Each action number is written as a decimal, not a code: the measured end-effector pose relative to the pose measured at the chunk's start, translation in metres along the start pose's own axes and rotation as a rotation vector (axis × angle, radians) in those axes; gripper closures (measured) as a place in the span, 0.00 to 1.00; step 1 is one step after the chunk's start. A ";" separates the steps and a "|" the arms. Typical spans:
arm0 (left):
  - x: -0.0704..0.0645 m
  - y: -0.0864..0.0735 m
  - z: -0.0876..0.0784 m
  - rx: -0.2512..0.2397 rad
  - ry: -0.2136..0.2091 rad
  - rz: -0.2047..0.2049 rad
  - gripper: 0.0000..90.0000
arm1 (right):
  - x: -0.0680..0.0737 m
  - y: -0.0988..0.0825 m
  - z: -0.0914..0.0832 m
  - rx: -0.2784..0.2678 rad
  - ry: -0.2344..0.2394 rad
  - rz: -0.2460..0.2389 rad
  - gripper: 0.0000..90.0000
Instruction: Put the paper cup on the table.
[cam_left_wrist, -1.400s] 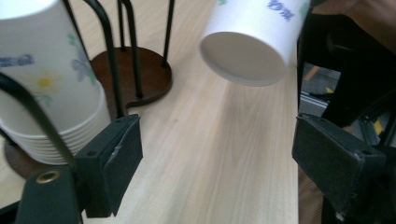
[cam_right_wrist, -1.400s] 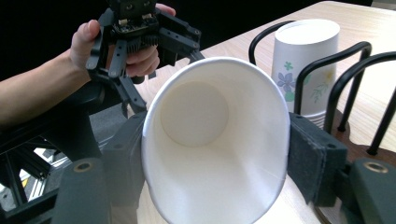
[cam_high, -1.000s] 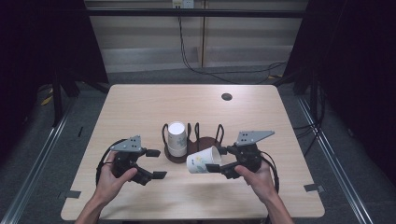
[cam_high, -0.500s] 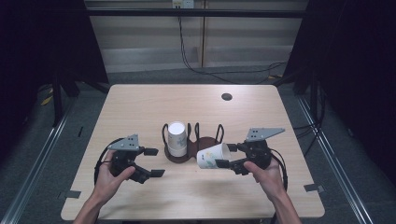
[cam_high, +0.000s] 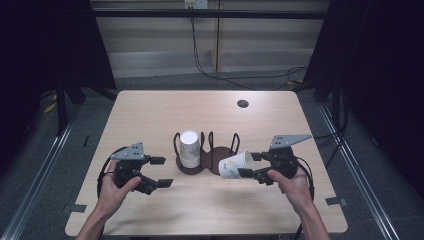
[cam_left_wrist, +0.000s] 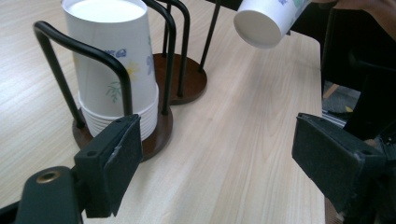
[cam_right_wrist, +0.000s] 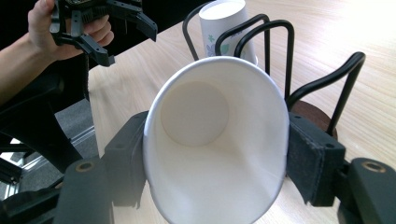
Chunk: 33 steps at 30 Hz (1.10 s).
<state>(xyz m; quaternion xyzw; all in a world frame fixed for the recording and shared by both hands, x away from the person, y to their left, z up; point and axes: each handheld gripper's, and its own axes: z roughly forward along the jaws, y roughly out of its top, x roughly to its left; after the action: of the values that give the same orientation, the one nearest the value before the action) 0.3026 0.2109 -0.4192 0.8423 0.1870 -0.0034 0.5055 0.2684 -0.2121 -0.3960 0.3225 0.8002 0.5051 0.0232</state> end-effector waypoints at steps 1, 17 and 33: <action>0.001 0.000 -0.001 -0.002 0.001 -0.004 0.18 | -0.001 -0.001 0.000 0.009 -0.004 -0.004 0.34; 0.004 -0.003 -0.012 -0.011 0.029 -0.016 0.18 | -0.016 -0.008 -0.011 0.114 -0.111 0.012 0.34; 0.005 -0.005 -0.013 -0.003 0.031 -0.016 0.18 | -0.045 0.000 -0.006 0.293 -0.311 0.045 0.33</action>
<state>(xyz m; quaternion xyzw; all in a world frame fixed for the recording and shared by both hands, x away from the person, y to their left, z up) 0.3038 0.2253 -0.4182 0.8400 0.2016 0.0060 0.5037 0.3022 -0.2407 -0.4060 0.4141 0.8446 0.3278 0.0881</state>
